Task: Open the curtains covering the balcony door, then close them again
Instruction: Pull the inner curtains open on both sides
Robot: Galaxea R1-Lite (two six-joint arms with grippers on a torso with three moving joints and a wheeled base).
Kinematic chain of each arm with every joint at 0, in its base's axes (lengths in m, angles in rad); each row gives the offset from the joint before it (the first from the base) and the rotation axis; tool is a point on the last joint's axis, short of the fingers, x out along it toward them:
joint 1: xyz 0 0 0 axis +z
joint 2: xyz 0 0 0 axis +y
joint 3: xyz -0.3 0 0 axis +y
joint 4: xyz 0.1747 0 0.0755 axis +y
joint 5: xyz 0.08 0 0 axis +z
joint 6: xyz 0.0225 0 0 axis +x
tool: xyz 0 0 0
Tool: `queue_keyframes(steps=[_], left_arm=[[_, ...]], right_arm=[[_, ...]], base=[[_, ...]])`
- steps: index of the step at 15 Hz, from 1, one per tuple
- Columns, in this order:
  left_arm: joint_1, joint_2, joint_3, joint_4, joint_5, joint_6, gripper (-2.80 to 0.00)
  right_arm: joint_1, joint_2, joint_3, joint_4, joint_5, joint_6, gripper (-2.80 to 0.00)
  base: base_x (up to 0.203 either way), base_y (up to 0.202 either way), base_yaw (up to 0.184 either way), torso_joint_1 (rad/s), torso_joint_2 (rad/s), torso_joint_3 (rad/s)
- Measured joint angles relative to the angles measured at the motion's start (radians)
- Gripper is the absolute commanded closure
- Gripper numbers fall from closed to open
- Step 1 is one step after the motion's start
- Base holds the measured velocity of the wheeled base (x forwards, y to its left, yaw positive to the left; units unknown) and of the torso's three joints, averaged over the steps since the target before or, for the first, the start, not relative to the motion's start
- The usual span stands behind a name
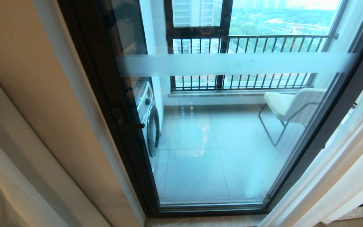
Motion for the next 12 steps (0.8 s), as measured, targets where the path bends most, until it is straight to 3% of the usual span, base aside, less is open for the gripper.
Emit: queue_keyframes(steps=[5, 12], left_arm=[[-0.138, -0.076, 0.075, -0.002, -0.002, 0.044, 0.0], [-0.176, -0.047, 0.036, -0.004, -0.001, 0.043, 0.0]], right_arm=[[0.0, 0.0, 0.0, 0.0, 0.0, 0.0, 0.0], [0.0, 0.0, 0.0, 0.0, 0.0, 0.0, 0.0]], base=[[0.0, 0.0, 0.0, 0.0, 0.0, 0.0], [0.0, 0.0, 0.0, 0.0, 0.0, 0.0]])
